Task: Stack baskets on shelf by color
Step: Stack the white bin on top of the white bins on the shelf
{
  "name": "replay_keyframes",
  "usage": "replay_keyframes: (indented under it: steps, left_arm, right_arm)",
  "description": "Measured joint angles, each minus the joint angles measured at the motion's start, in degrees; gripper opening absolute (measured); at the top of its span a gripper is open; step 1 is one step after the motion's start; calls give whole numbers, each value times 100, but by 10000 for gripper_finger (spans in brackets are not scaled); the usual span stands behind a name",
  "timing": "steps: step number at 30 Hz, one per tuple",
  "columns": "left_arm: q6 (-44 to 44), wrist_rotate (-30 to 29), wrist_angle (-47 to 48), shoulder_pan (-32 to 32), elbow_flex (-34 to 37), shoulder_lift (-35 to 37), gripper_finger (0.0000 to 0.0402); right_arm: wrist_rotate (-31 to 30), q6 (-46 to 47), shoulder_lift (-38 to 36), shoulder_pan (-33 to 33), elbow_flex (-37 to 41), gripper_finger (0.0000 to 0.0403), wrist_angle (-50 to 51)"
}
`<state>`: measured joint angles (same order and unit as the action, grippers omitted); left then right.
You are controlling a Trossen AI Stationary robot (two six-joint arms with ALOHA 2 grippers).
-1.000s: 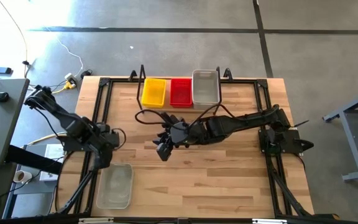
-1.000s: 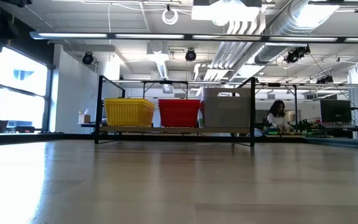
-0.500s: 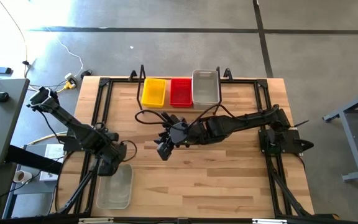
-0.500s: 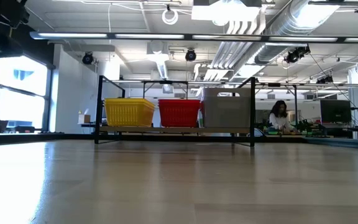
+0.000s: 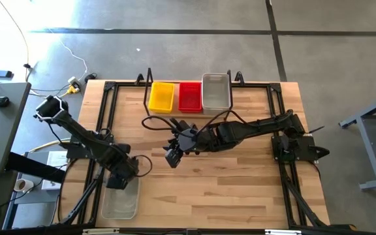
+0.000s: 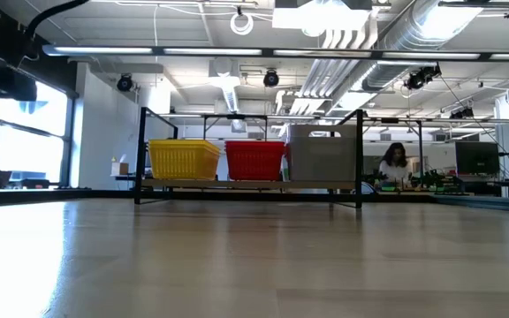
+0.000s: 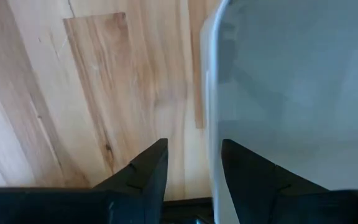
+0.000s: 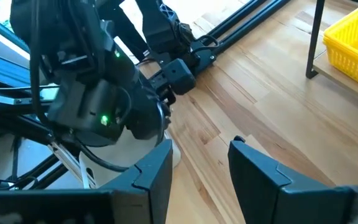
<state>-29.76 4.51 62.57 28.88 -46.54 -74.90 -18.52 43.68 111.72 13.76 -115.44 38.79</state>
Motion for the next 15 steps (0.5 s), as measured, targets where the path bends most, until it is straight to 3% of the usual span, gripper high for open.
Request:
replay_keyframes:
  steps: [15]
  left_arm:
    - [504, 30, -304, -104, 0, -804, 80]
  right_arm:
    - [-20, 151, 2, -2, 0, 142, 55]
